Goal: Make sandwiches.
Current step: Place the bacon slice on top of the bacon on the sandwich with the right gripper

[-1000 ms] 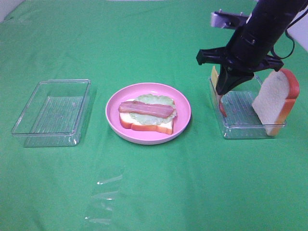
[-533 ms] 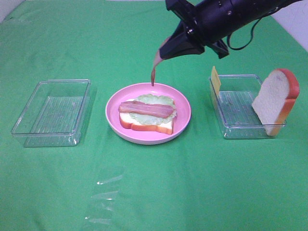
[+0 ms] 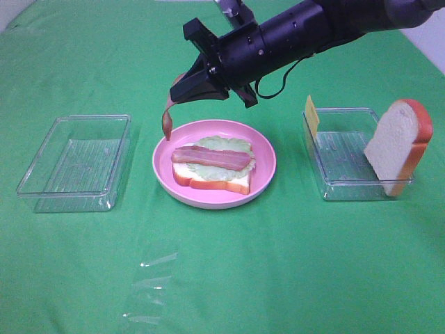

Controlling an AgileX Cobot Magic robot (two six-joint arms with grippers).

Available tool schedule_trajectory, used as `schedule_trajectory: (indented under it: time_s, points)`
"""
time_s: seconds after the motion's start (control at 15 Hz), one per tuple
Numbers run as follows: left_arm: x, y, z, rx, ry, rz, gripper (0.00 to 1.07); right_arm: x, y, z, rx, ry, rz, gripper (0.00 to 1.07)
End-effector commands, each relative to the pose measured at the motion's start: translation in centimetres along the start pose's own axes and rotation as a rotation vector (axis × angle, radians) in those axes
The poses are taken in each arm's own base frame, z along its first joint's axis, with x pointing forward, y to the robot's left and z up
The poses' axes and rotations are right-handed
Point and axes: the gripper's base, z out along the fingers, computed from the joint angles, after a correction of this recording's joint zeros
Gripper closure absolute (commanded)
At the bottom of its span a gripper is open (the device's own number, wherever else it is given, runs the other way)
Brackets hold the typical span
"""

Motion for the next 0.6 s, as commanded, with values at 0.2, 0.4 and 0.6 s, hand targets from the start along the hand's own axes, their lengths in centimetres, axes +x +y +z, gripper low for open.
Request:
schedule_trajectory:
  time_s: [0.2, 0.4, 0.6]
  points:
    - [0.2, 0.0, -0.3, 0.001, -0.024, -0.005, 0.09, 0.0, -3.6, 2.9, -0.001, 0.053, 0.068, 1.07]
    - [0.2, 0.0, -0.3, 0.001, -0.024, -0.005, 0.09, 0.5, -4.9, 3.5, 0.041, 0.084, 0.090, 1.07]
    - [0.2, 0.0, -0.3, 0.001, -0.024, -0.005, 0.09, 0.8, -5.6, 3.2, 0.121, 0.125, 0.081, 1.07]
